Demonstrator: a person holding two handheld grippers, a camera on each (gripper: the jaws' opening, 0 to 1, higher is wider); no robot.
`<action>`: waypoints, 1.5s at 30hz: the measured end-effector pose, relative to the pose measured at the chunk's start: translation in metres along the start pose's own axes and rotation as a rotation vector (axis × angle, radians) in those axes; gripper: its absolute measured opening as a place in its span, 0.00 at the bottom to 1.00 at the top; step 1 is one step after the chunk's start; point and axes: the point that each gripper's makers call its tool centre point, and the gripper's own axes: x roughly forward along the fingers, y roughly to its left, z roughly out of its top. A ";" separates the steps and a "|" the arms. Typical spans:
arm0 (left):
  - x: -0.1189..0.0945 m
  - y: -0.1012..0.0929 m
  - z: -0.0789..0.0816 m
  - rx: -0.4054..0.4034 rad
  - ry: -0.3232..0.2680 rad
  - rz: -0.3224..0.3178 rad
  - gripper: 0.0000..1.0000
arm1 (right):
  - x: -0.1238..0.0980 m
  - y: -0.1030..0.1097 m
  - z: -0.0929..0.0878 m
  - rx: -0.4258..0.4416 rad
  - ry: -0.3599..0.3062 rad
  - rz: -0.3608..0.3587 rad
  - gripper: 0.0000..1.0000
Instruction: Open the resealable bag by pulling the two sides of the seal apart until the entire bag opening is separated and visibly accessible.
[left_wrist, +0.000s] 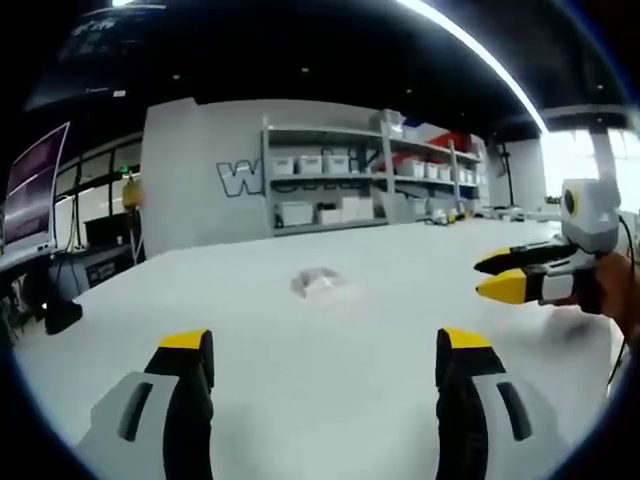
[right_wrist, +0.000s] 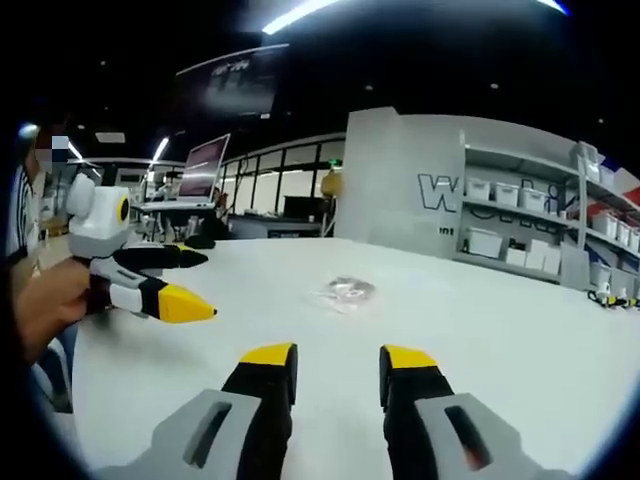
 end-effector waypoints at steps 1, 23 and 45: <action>0.000 0.001 -0.001 0.003 -0.001 0.004 0.92 | 0.000 0.000 0.000 0.001 0.000 0.000 0.31; 0.002 -0.003 0.000 0.068 -0.049 0.012 0.89 | 0.015 -0.002 0.004 -0.027 0.013 0.011 0.28; 0.001 -0.011 0.004 0.107 -0.081 -0.012 0.84 | 0.023 0.005 -0.004 -0.017 0.032 0.023 0.28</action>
